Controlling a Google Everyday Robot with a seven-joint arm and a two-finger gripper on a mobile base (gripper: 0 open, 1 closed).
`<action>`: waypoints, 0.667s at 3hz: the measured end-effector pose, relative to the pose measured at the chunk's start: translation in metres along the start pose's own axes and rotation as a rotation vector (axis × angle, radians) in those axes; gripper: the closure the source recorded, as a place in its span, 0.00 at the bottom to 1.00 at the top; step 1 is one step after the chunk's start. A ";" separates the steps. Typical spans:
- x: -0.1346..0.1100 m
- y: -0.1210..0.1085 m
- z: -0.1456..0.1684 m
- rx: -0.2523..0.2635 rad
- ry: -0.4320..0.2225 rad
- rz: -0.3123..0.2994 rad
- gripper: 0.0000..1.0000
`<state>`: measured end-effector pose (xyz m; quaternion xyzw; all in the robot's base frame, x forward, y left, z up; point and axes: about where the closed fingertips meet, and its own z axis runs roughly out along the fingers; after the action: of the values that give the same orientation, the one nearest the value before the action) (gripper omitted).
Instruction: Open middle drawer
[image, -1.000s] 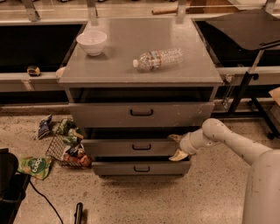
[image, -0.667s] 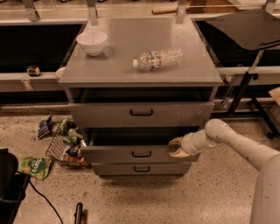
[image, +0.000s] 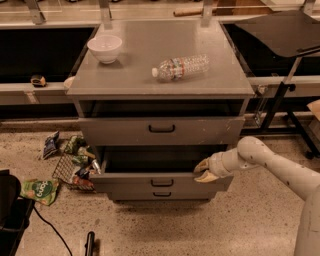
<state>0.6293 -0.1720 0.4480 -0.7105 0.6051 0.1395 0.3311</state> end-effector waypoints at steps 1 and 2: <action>0.000 0.000 0.000 0.000 0.000 0.000 0.67; 0.000 0.000 0.000 0.000 0.000 0.000 0.43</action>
Offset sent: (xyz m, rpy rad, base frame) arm 0.0000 0.0000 0.0000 0.0000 0.0000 0.0000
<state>0.6293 -0.1720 0.4480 -0.7105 0.6051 0.1395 0.3311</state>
